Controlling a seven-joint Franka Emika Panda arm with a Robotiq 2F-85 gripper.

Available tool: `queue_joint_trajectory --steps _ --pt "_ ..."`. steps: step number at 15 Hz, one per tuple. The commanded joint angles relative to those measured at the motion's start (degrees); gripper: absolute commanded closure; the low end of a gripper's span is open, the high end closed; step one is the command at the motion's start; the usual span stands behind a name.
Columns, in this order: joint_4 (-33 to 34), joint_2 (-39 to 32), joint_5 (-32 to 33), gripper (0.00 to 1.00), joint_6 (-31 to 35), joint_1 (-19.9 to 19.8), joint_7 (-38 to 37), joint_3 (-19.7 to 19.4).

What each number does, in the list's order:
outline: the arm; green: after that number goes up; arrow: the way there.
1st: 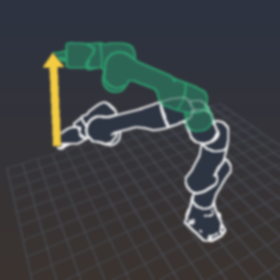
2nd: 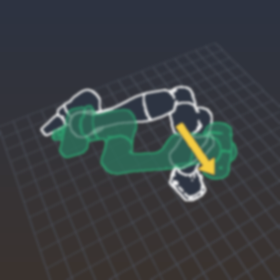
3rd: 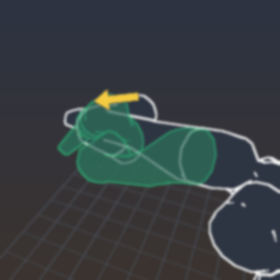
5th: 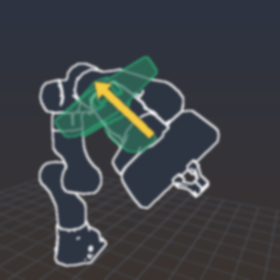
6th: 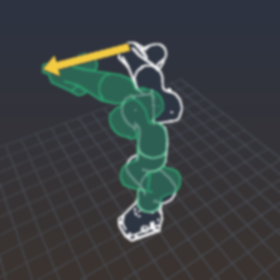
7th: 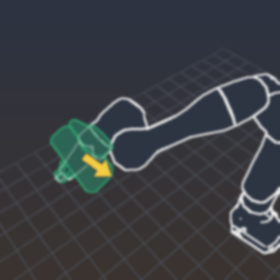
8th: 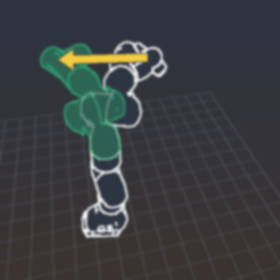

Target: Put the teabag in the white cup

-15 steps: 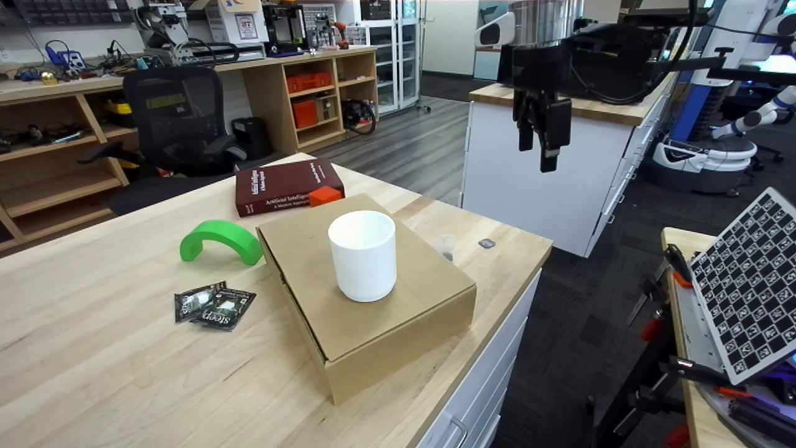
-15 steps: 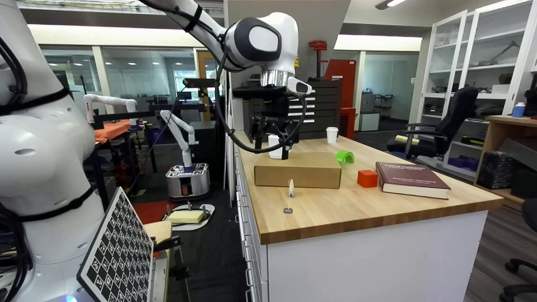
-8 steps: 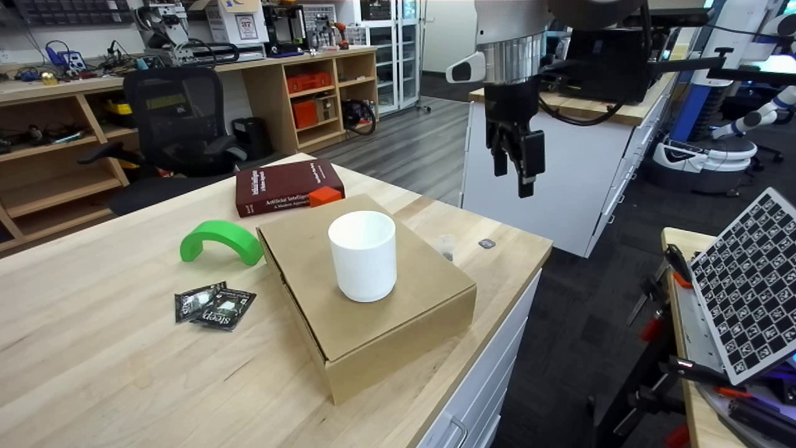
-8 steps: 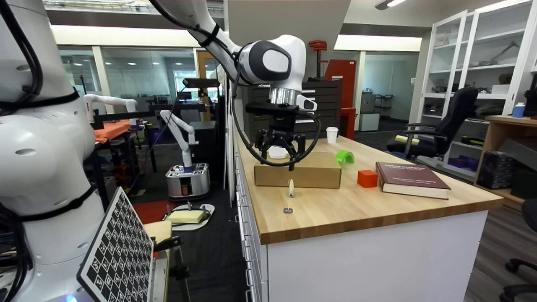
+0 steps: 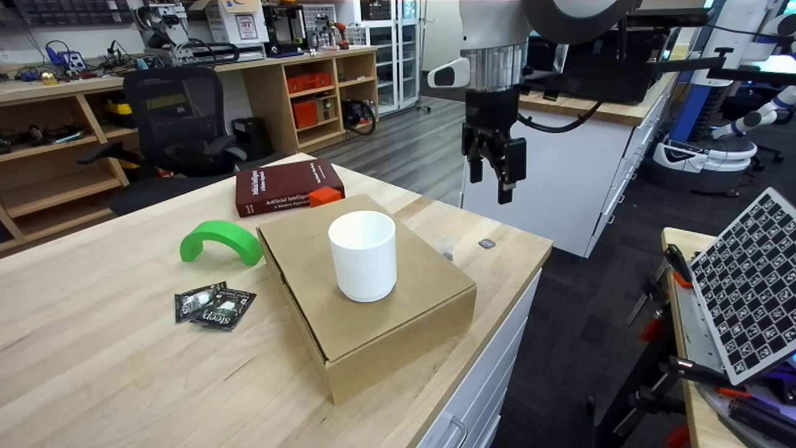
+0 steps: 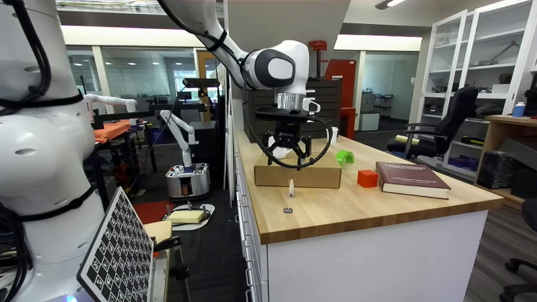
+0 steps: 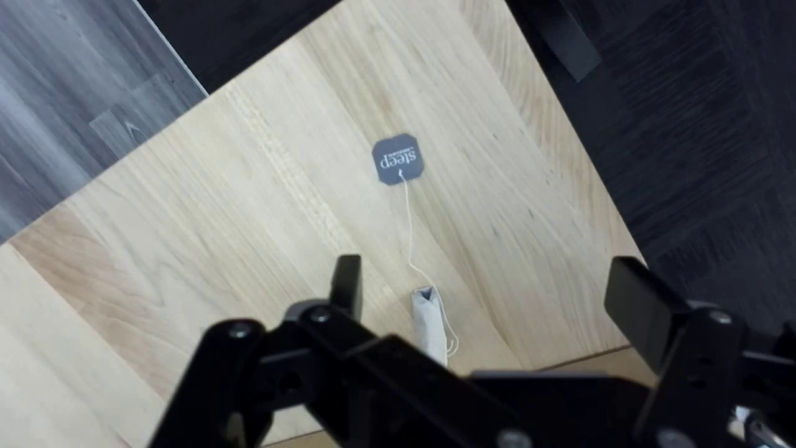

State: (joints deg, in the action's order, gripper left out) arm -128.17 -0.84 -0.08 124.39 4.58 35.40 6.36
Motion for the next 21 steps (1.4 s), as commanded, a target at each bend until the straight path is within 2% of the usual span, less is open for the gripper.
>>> queue_joint_trajectory --steps 1,7,13,21 --pt "-1.48 0.55 -0.96 0.0 2.73 0.31 4.27 -0.09" --pt "-3.8 1.07 -2.98 0.0 4.02 1.02 10.42 1.32" --pt "-3.27 0.03 -3.64 0.0 6.33 0.86 13.86 2.11" --pt "-0.6 -6.42 -6.19 0.0 11.09 0.83 18.55 3.35"
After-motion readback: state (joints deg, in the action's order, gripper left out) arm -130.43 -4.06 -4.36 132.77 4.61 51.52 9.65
